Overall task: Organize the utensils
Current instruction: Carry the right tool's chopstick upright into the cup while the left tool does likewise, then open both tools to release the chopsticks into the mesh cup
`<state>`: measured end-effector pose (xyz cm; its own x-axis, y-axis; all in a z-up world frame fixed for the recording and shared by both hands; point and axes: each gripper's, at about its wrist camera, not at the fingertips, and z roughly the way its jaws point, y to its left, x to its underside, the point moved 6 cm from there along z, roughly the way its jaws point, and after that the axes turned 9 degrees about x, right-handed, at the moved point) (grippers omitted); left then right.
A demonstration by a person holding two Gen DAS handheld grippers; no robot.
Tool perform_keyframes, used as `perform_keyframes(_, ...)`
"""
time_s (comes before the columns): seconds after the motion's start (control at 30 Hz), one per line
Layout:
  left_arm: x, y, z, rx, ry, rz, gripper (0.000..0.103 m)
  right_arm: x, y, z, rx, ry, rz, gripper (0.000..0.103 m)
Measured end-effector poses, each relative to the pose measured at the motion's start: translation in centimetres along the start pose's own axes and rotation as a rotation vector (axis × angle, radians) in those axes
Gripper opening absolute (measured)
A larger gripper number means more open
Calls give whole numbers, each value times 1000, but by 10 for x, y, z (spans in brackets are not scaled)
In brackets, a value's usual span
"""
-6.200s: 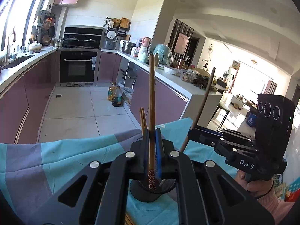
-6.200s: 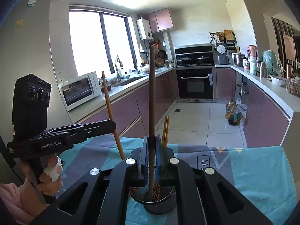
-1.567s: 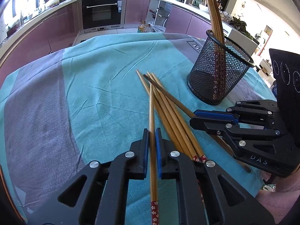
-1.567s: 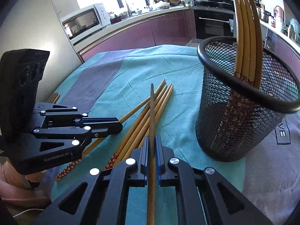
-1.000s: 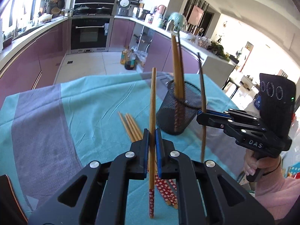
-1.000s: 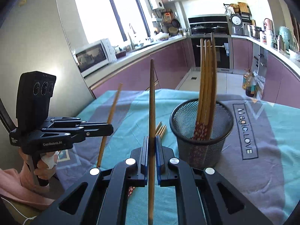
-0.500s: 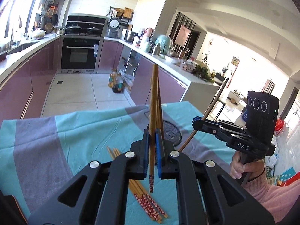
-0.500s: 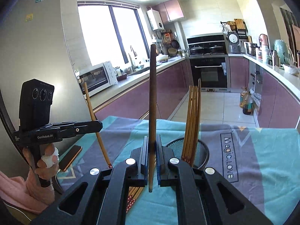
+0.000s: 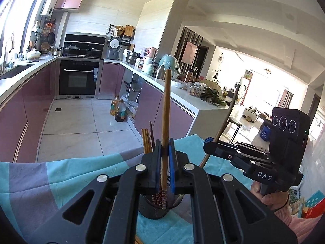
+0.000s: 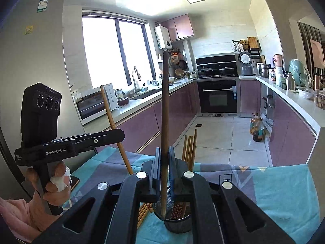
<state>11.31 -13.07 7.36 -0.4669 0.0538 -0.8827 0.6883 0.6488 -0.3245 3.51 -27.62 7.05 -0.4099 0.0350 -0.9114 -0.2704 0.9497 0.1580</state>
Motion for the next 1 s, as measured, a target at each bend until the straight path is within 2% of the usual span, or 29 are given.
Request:
perform_keyframes(0.23, 6, 3, 25, -17, 41, -5, 7, 10, -1, 18, 21, 38, -12, 6)
perform_keyframes(0.63, 46, 11, 55, -56, 214, 26, 7, 40, -1, 50, 25, 196, -32, 6)
perform_keyframes(0.8, 55, 21, 70, -40, 277, 4, 7, 49, -2, 61, 34, 240, -29, 6)
perform_keyframes(1.0, 49, 33, 85, -53, 296, -12, 7, 50, -9, 72, 50, 253, -5, 7)
